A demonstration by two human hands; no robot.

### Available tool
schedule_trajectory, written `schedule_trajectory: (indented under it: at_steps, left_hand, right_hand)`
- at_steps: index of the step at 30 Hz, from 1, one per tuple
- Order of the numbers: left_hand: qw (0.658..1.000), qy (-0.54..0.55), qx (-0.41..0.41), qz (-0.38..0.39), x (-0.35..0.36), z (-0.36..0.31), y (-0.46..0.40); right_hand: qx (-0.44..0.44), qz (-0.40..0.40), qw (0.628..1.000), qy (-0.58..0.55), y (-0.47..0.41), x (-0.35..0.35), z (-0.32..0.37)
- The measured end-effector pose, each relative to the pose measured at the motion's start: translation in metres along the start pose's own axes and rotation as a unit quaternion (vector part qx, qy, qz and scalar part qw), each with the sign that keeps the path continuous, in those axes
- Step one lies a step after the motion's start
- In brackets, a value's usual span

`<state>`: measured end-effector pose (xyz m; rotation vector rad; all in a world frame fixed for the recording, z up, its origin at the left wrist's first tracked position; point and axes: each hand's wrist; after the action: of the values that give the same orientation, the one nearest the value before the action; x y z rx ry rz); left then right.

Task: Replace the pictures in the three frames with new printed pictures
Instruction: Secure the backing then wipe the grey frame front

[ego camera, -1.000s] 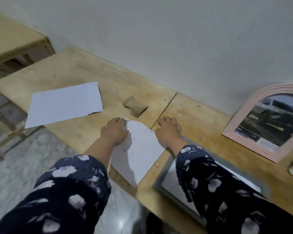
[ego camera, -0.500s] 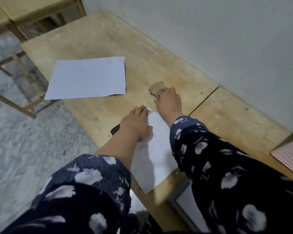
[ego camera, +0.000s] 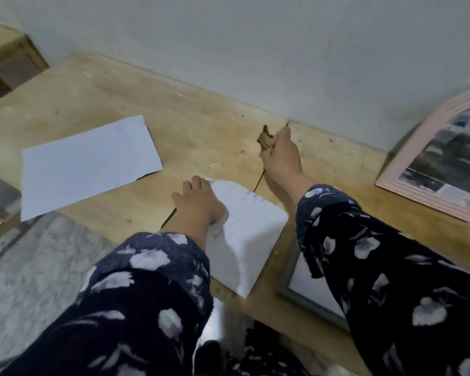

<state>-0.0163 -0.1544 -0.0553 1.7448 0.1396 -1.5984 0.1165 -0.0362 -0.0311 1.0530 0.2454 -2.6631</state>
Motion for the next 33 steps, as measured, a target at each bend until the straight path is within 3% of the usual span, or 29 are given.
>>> schedule_trajectory:
  at_steps: [4, 8, 12, 16, 21, 27, 33]
  left_hand:
    - [0.996, 0.004, 0.039, -0.077, -0.008, -0.003, 0.004]
    - [0.977, 0.071, 0.167, -0.114, 0.004, -0.020, 0.032]
    - [0.932, 0.115, 0.335, -0.073, 0.046, -0.036, 0.083]
    - [0.898, 0.130, 0.419, -0.018, 0.073, -0.044, 0.119]
    - [0.891, 0.148, 0.425, -0.063, 0.088, -0.040, 0.108]
    - [0.894, 0.155, 0.418, -0.053, 0.092, -0.043, 0.106]
    - [0.908, 0.105, 0.403, -0.045, 0.090, -0.046, 0.106]
  right_hand:
    - [0.063, -0.038, 0.997, 0.000, 0.043, -0.044, -0.015]
    - [0.114, -0.104, 0.988, -0.004, 0.088, -0.068, -0.031]
    - [0.125, -0.128, 0.984, 0.025, 0.123, -0.075, -0.045]
    - [0.129, -0.136, 0.981, 0.055, 0.143, -0.072, -0.055]
    - [0.135, -0.116, 0.977, 0.119, 0.134, -0.062, -0.060]
    - [0.140, -0.034, 0.978, 0.152, 0.144, -0.027, -0.072]
    - [0.105, -0.039, 0.991, 0.071, 0.203, -0.023, -0.074]
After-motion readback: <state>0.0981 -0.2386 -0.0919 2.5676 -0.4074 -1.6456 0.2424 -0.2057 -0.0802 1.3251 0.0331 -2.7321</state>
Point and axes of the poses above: each hand's wrist, its own y-axis away from the middle knuckle, its own x-axis out of the palm, z = x × y, and after that the axes turned 6 degrees about -x, right-handed
